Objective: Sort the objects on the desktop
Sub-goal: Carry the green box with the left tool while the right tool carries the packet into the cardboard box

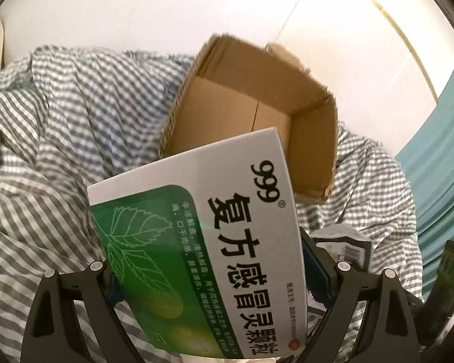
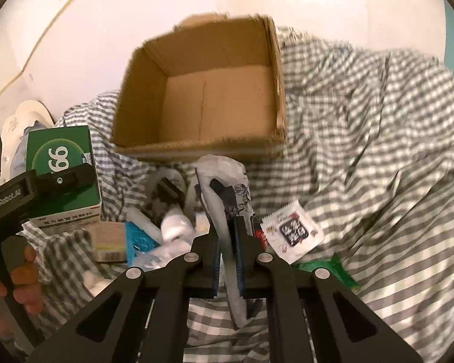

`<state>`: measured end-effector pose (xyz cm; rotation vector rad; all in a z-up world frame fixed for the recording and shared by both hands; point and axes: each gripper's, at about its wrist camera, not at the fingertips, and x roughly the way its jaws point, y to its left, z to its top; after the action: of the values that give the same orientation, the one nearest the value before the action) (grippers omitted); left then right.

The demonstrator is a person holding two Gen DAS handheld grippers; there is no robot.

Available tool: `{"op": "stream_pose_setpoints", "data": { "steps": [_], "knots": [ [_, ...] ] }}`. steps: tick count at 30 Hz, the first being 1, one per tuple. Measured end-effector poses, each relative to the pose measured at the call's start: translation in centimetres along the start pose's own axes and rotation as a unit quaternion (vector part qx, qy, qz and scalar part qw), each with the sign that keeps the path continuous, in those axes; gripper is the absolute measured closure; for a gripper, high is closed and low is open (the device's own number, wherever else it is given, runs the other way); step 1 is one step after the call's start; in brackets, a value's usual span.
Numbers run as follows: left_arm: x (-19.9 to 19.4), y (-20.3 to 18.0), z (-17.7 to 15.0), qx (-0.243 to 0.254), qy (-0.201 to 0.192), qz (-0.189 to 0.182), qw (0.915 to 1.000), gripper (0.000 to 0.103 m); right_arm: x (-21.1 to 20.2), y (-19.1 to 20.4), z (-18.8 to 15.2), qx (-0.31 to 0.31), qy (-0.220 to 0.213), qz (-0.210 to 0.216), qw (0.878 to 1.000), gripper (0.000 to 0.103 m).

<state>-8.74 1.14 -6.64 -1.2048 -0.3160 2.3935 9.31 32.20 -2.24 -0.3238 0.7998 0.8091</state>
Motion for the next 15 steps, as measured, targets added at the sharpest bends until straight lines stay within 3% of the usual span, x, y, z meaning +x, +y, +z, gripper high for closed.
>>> {"op": "stream_pose_setpoints", "data": {
  "steps": [9, 15],
  "knots": [
    [-1.8, -2.5, 4.5, 0.065, -0.052, 0.001, 0.9965, 0.010, -4.1, 1.7, 5.9, -0.020, -0.058, -0.007, 0.998, 0.096],
    [0.5, -4.4, 9.1, 0.098, -0.080, 0.017, 0.9918, 0.010, -2.1, 1.1, 10.9, -0.021, -0.073, -0.016, 0.997, 0.096]
  ]
}}
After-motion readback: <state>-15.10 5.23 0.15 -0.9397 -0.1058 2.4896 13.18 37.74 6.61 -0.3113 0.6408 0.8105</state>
